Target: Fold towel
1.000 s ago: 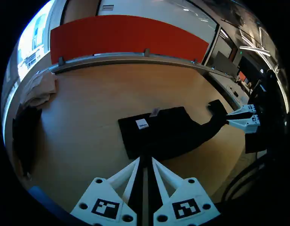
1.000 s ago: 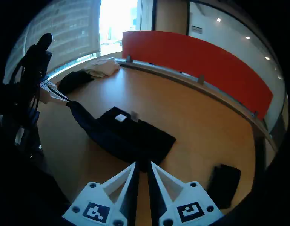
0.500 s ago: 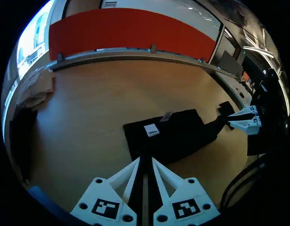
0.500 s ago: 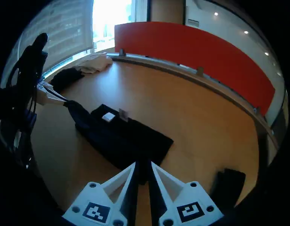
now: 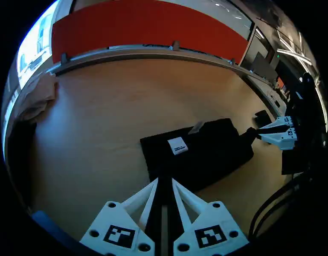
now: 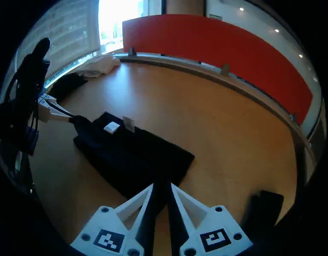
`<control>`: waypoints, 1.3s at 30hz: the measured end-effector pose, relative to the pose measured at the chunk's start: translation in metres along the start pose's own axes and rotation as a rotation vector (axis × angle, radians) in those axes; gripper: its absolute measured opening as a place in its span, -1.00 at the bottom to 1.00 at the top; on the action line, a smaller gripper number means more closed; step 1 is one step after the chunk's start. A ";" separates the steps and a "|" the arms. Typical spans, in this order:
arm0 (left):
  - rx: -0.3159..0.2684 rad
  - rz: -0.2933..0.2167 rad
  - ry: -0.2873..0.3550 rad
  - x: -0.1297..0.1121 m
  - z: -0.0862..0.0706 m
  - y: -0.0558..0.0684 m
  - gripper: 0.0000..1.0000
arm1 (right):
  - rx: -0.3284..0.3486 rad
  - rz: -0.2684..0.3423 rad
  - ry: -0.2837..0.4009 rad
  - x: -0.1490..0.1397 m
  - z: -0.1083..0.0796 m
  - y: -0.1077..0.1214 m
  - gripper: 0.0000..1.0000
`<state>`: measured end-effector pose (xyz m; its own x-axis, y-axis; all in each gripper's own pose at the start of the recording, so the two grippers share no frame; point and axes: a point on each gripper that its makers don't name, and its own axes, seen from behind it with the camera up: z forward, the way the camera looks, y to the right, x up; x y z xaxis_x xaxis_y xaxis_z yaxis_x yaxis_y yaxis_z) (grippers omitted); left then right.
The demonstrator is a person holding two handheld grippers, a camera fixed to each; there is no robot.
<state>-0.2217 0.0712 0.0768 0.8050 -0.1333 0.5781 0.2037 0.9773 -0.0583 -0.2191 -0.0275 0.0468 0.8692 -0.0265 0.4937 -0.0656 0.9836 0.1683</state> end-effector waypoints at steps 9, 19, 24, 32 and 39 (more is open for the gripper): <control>0.021 0.004 0.005 0.008 0.032 -0.011 -0.83 | -0.020 0.007 -0.006 0.003 0.028 0.011 -0.69; 0.027 0.007 -0.004 0.013 0.045 -0.020 -0.65 | -0.047 0.015 -0.019 0.000 0.043 0.020 -0.56; 0.031 0.022 -0.009 0.014 0.050 -0.025 -0.49 | -0.064 0.015 -0.025 -0.001 0.049 0.025 -0.53; 0.058 0.041 -0.008 0.020 0.056 -0.036 -0.29 | -0.092 0.006 -0.033 0.000 0.056 0.033 -0.37; 0.081 0.034 0.006 0.031 0.059 -0.046 0.17 | -0.120 0.015 -0.020 0.008 0.059 0.042 -0.15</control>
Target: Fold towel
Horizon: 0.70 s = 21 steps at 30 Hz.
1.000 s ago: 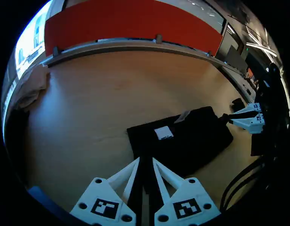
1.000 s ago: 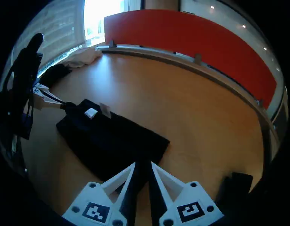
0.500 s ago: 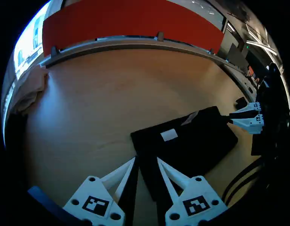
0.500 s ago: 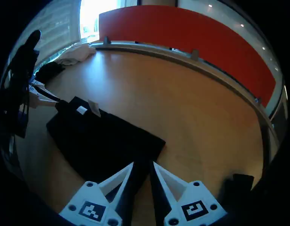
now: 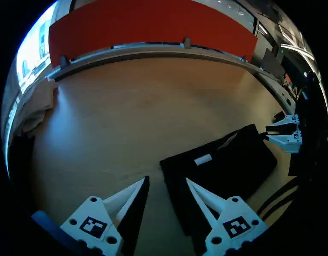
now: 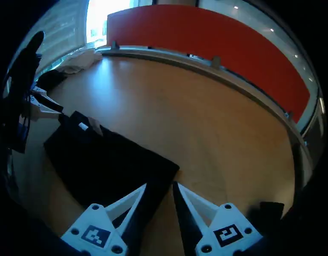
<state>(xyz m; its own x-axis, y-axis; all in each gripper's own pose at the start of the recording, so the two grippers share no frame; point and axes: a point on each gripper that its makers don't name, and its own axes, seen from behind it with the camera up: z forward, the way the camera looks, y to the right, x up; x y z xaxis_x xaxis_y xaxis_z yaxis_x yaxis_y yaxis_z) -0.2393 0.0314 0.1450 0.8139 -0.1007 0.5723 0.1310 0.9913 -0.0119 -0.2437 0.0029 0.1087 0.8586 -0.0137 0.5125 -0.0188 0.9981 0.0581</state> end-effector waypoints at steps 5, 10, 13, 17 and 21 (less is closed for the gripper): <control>0.025 0.002 0.019 0.006 -0.003 -0.008 0.57 | -0.027 -0.003 0.014 0.005 0.000 0.007 0.25; 0.041 -0.002 0.031 0.008 -0.008 -0.013 0.84 | -0.039 0.000 0.033 0.012 -0.002 0.010 0.57; 0.047 -0.010 0.036 0.007 -0.011 -0.016 0.85 | -0.040 0.006 0.042 0.015 -0.004 0.011 0.81; 0.055 -0.025 0.044 0.006 -0.015 -0.018 0.85 | -0.043 0.007 0.049 0.016 -0.006 0.012 0.81; 0.053 -0.035 0.048 0.005 -0.019 -0.018 0.85 | -0.046 0.006 0.052 0.015 -0.009 0.012 0.81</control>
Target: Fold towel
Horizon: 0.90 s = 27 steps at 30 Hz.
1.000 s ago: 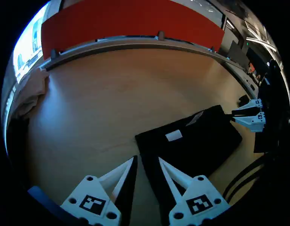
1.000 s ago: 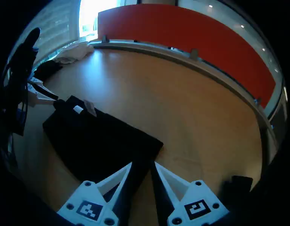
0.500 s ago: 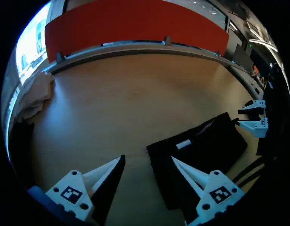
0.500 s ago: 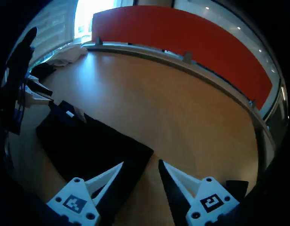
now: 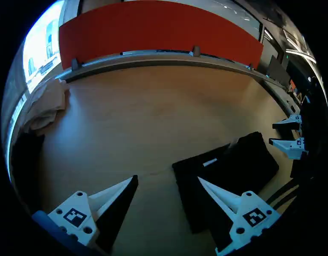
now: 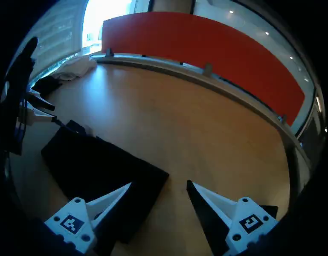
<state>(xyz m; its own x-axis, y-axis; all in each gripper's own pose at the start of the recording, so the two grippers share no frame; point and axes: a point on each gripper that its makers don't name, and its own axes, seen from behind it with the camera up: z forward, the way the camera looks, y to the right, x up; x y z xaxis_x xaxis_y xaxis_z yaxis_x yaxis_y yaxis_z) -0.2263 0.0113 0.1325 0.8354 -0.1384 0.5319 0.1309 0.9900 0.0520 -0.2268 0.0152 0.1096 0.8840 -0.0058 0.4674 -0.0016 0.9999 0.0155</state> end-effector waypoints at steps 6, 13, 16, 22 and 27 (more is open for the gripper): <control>0.002 -0.001 0.000 -0.003 -0.006 0.000 0.85 | 0.001 0.005 0.001 -0.003 -0.004 -0.002 0.81; -0.002 -0.006 0.000 -0.010 -0.015 0.004 0.85 | 0.011 0.009 -0.001 -0.010 -0.011 -0.007 0.81; -0.006 -0.010 0.000 -0.015 -0.020 0.007 0.85 | 0.013 0.006 -0.005 -0.015 -0.015 -0.010 0.81; -0.008 -0.020 -0.008 -0.029 -0.030 0.012 0.85 | 0.017 0.006 -0.012 -0.026 -0.025 -0.015 0.81; -0.002 -0.030 -0.014 -0.040 -0.038 0.014 0.85 | 0.022 0.002 -0.020 -0.036 -0.033 -0.018 0.81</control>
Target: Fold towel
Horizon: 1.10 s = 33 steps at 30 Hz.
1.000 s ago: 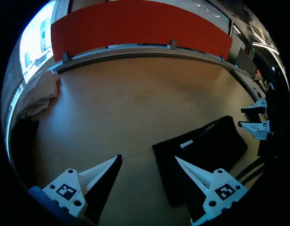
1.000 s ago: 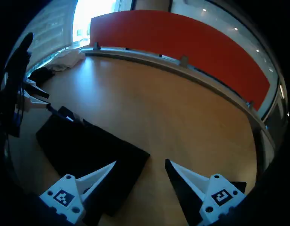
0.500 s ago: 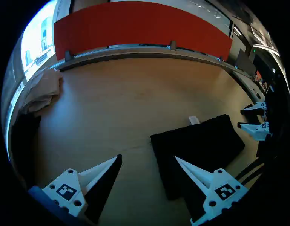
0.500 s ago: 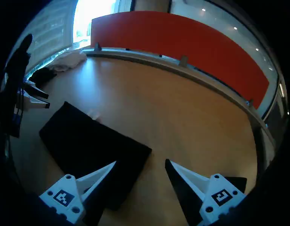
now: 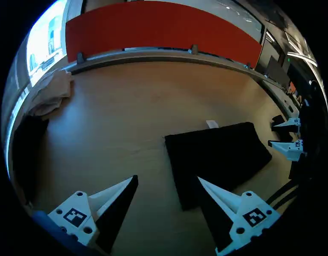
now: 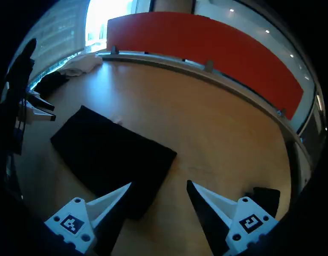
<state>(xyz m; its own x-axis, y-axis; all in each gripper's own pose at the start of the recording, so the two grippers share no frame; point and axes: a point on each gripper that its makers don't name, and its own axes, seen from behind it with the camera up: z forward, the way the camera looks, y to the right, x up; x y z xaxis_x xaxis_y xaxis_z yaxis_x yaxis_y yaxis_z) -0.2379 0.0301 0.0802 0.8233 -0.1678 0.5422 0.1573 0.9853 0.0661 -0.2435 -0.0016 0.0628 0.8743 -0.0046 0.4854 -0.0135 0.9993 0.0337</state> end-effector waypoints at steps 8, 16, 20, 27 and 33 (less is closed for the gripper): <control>0.014 -0.013 -0.006 -0.009 -0.005 -0.003 0.85 | 0.009 -0.011 -0.002 -0.004 -0.004 -0.003 0.81; 0.033 -0.028 -0.011 -0.020 -0.016 -0.009 0.85 | 0.032 -0.029 -0.006 -0.007 -0.006 -0.012 0.81; 0.047 -0.041 -0.014 -0.028 -0.022 -0.013 0.85 | 0.050 -0.044 -0.015 -0.013 -0.008 -0.020 0.81; 0.073 -0.063 -0.023 -0.042 -0.033 -0.022 0.86 | 0.072 -0.059 -0.028 -0.019 -0.008 -0.028 0.81; 0.089 -0.078 -0.029 -0.050 -0.040 -0.030 0.86 | 0.100 -0.078 -0.046 -0.027 -0.010 -0.034 0.69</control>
<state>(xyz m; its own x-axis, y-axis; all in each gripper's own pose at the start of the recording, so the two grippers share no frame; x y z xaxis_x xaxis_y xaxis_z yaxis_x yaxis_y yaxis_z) -0.2621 0.0073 0.0178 0.7941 -0.2446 0.5565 0.1704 0.9683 0.1825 -0.2616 -0.0347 0.0405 0.8516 -0.0856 0.5171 0.0032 0.9874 0.1581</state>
